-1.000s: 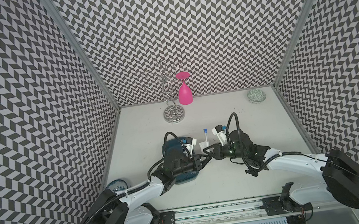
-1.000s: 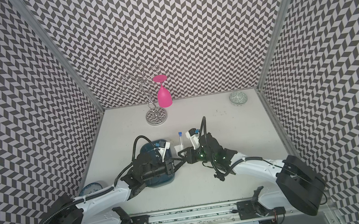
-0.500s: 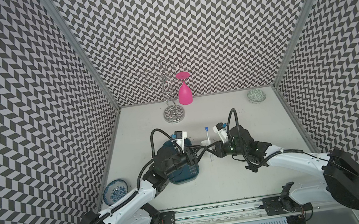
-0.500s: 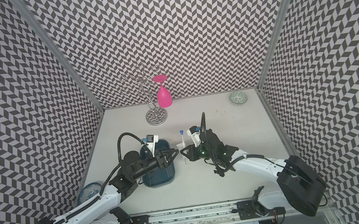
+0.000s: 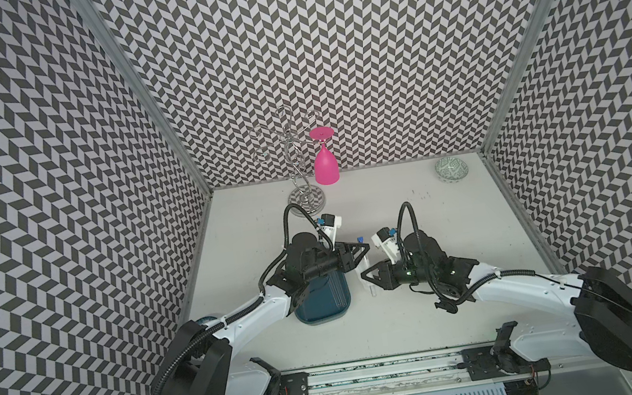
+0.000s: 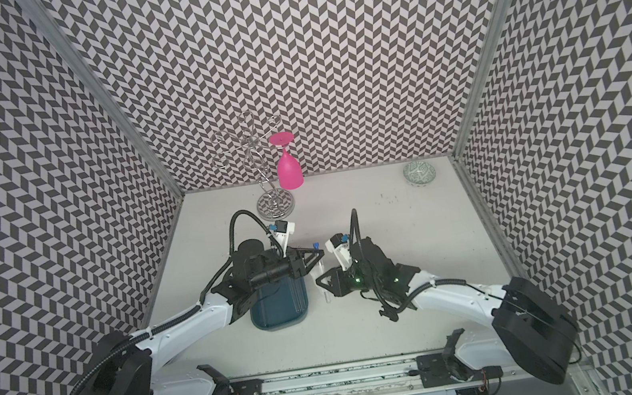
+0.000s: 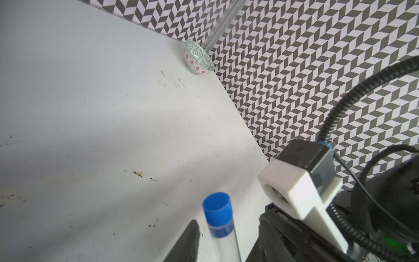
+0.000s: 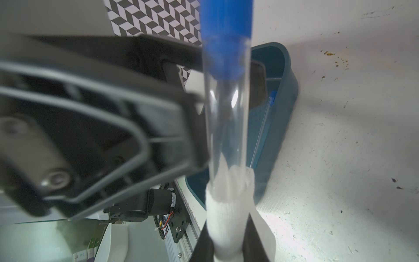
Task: Wipe the exteriors of test tubes
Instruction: Wipe the dirt from the test tube.
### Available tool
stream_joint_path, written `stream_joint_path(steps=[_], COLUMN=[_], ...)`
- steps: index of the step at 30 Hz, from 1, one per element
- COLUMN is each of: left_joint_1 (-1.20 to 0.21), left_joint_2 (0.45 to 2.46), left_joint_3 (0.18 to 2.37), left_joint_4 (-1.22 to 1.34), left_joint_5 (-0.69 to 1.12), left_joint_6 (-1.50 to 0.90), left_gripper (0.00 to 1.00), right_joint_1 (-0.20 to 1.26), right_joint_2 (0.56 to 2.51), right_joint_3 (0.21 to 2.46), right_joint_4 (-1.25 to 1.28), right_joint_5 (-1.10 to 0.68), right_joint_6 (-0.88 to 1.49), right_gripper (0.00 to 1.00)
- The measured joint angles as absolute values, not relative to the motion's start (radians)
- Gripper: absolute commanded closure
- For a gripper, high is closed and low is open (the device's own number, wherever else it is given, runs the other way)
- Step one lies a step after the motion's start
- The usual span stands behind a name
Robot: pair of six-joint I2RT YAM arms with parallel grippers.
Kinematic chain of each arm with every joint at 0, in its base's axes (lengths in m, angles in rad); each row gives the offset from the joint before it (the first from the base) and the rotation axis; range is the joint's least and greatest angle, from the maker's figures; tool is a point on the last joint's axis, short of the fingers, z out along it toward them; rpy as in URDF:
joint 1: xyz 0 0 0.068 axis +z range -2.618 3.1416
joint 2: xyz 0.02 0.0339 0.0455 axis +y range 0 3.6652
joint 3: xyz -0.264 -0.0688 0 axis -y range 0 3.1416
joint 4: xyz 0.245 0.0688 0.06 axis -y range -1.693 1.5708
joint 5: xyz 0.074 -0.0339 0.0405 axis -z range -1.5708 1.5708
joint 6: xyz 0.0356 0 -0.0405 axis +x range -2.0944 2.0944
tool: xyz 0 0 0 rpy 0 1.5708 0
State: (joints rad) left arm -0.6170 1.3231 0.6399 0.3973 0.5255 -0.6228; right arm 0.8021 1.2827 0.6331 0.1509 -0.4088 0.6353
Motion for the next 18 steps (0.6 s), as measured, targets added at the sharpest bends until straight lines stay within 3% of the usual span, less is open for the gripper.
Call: stream_joint_path(steps=[8,18], left_joint_1=[-0.625,-0.627], left_joint_2=[1.341,1.336], left_joint_3=[0.64,0.638], left_joint_4=[0.421,0.47], left_joint_5=[0.546,0.553], left_joint_6=[-0.625,-0.668], left_gripper=[0.77,0.8], right_joint_1=[0.803,0.794], right_joint_2=[1.281,1.298], right_joint_3=[0.633,0.678], right_joint_4=[0.157,0.134], right_joint_5=[-0.409,-0.405], right_joint_6=[0.636,0.609], right_gripper=[0.84,0.82])
